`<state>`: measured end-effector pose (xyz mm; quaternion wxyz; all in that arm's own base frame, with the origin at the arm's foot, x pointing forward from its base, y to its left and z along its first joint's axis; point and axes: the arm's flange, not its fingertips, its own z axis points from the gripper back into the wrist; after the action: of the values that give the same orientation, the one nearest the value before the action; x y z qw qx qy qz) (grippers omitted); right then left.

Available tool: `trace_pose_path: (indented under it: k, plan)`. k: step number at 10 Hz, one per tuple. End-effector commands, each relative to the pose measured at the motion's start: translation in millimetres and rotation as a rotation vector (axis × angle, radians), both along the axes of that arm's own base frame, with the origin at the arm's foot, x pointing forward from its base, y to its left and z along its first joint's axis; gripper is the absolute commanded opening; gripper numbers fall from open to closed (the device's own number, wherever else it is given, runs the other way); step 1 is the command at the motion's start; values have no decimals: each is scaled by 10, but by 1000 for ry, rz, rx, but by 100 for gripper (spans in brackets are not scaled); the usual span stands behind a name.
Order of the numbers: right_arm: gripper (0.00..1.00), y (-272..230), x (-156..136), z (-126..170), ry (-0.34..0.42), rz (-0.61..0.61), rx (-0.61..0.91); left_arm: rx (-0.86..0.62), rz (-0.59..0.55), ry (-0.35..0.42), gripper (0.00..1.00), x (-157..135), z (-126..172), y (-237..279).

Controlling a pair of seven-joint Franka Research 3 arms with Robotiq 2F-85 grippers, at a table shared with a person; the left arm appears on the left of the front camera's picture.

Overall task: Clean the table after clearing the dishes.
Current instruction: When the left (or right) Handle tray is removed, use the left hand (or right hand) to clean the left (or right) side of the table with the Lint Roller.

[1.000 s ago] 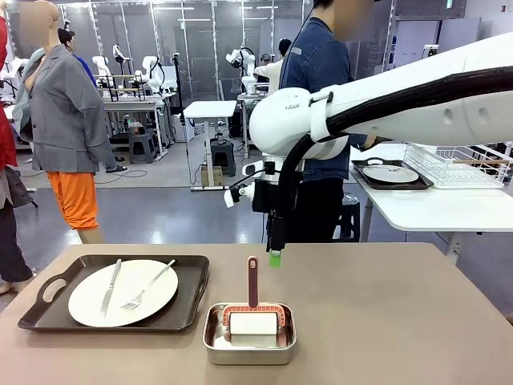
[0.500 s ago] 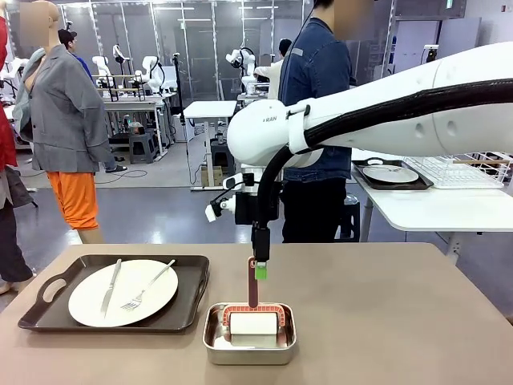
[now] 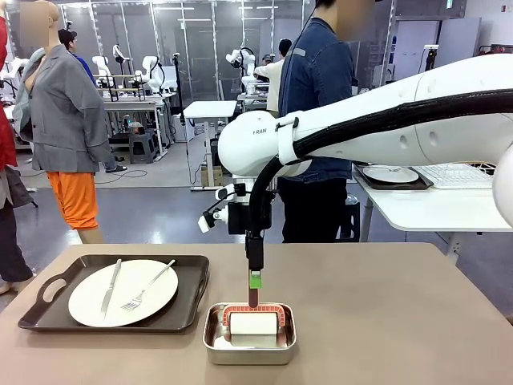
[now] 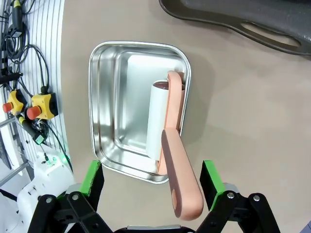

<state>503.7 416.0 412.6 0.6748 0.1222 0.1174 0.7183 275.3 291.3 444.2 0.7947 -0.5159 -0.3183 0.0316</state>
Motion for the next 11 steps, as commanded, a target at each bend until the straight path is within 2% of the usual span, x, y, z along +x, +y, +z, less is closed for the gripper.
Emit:
trace_pose_path:
  k: [1,4,5,8,11]
  plan:
    - [100,74,0,6,1,-10,-22,-7,-5,-12,100,-32,4,10]
    - [11,44,15,8,-5,-14,-18,-7,-5,-12,100,-32,4,10]
    - [0,37,17,3,-3,-15,-20,-7,-5,-12,100,-32,4,10]
    - [3,25,32,6,-2,-23,-19,-7,-5,-12,100,-32,4,10]
    - [0,14,-2,49,-11,-19,-22,-7,-5,-12,100,-32,4,10]
